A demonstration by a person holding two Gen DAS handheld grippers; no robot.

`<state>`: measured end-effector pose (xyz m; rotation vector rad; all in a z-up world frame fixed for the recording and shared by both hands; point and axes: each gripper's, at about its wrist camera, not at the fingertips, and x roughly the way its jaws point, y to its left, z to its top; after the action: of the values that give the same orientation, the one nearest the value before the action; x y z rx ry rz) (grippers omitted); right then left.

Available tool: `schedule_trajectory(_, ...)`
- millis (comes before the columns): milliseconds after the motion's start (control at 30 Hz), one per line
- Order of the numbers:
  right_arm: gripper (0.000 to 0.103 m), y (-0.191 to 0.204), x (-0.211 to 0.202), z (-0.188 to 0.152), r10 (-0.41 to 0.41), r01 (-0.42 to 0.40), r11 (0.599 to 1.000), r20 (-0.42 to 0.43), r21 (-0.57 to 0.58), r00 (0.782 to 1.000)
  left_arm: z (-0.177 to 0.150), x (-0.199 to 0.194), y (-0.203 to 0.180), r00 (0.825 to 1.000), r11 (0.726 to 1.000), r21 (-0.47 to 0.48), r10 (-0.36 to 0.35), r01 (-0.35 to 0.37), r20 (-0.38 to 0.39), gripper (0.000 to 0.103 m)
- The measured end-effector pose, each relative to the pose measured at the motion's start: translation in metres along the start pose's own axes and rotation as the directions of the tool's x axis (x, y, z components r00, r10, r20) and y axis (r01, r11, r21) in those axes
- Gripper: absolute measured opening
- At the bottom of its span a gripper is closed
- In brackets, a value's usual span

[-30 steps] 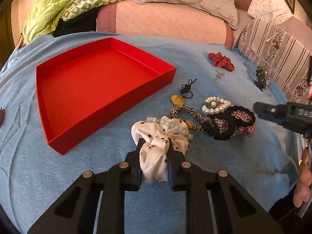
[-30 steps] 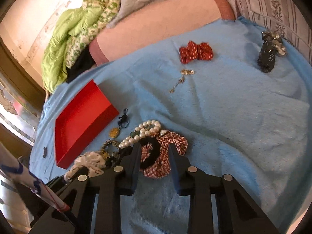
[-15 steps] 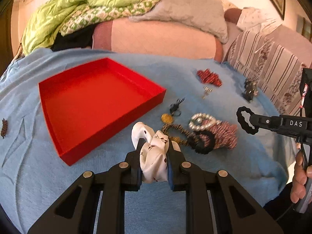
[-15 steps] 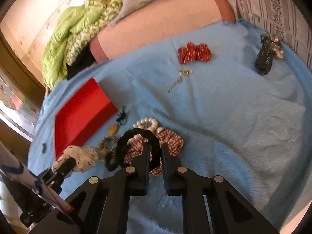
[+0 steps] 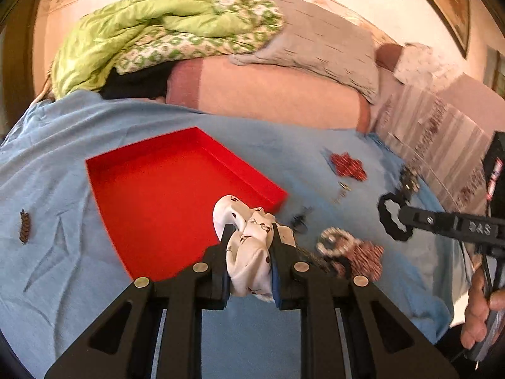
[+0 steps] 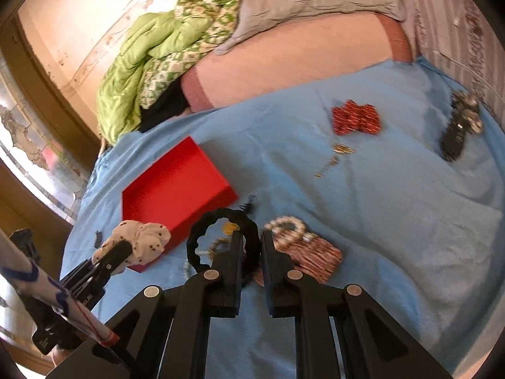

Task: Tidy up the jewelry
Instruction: 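Carry both items into the red tray and open both tools to release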

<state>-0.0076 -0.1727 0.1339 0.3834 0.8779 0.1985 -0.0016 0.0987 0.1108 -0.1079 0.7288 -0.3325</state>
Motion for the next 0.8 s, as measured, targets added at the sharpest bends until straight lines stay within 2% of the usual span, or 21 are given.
schedule_trajectory(167,0.012,0.027,0.023,0.022,0.051,-0.051,0.998,-0.028,-0.022,0.998,0.028,0.017,0.035,0.999,0.997,-0.057,0.053,-0.052,0.015,0.019)
schedule_trajectory(367,0.012,0.062,0.070,0.049,0.075,-0.078,0.996,-0.071,-0.037,0.995,0.059,0.056,0.091,0.995,0.986,-0.131,0.101,-0.103,-0.024,0.019)
schedule_trajectory(500,0.012,0.087,0.108,0.069,0.064,-0.070,0.995,-0.090,-0.068,0.994,0.067,0.087,0.121,0.988,0.978,-0.153,0.133,-0.143,-0.071,0.019)
schedule_trajectory(600,0.012,0.103,0.144,0.083,0.034,-0.044,0.994,-0.106,-0.097,0.994,0.070,0.103,0.129,0.984,0.977,-0.139,0.148,-0.162,-0.103,0.019)
schedule_trajectory(700,0.012,0.110,0.177,0.093,0.022,-0.035,0.994,-0.132,-0.102,0.991,0.077,0.110,0.132,0.981,0.977,-0.120,0.165,-0.177,-0.099,0.019)
schedule_trajectory(800,0.012,0.117,0.213,0.103,0.002,-0.019,0.995,-0.162,-0.102,0.987,0.081,0.110,0.144,0.981,0.971,-0.148,0.174,-0.186,-0.091,0.019)
